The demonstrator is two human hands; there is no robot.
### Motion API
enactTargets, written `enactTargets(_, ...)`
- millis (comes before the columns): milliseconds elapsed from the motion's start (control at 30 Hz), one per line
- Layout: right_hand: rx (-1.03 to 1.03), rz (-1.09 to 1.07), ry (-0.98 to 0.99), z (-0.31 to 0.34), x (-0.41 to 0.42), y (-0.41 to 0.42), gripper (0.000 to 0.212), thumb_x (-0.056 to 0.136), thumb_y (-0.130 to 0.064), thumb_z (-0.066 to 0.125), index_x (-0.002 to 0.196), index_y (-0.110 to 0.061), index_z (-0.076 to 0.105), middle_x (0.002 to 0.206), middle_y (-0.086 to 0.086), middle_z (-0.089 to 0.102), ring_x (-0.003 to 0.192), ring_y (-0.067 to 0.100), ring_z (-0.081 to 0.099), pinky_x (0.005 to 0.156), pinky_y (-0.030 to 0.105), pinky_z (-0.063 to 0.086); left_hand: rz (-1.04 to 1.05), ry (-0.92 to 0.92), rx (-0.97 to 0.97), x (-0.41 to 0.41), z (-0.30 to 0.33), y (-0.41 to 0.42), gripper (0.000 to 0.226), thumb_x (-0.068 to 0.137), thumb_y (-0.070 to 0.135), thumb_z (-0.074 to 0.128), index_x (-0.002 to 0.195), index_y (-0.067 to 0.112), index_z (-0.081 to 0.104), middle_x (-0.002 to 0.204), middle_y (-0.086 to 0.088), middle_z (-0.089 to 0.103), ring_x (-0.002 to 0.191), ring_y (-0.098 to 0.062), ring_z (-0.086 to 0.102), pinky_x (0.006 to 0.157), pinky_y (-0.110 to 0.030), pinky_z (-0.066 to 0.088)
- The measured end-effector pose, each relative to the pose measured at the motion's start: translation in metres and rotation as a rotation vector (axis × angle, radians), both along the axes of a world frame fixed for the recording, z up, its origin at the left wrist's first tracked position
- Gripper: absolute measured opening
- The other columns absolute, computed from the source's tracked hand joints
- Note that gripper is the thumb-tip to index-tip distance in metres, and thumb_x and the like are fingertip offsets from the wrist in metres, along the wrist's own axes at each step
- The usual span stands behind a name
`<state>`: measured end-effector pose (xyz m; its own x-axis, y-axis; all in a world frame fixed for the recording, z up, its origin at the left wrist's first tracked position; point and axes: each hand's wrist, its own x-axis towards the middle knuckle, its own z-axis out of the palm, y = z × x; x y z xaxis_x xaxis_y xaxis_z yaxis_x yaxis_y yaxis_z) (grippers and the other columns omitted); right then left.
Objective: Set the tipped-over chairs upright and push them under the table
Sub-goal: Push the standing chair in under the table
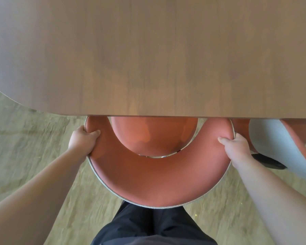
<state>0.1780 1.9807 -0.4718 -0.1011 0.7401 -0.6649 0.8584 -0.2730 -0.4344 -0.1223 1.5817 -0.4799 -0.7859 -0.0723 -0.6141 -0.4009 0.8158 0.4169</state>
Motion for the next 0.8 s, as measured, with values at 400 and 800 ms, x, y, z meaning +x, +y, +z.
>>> enactTargets(400,-0.009,-0.038,0.011,0.015,-0.012,-0.003,0.036,0.082,-0.033,0.079,0.108,-0.013,0.064,0.103,0.008,0.071,0.094,0.035,0.069,0.091,0.049,0.056,0.024,-0.049,-0.003,-0.003,0.008,0.007,0.032,0.087,0.040,0.077,0.096,0.013,0.063,0.087,-0.004,0.070,0.082,-0.029,0.070,0.073,-0.041,0.059)
enactTargets(800,0.068,-0.127,0.261,0.093,-0.014,-0.067,0.057,0.092,-0.002,0.044,0.146,-0.019,0.051,0.148,0.002,0.057,0.114,0.018,0.062,0.096,0.033,0.048,0.197,-0.067,0.309,0.027,0.089,-0.009,0.054,0.093,0.012,0.061,0.146,0.019,0.058,0.120,0.003,0.068,0.098,-0.017,0.069,0.086,-0.042,0.060)
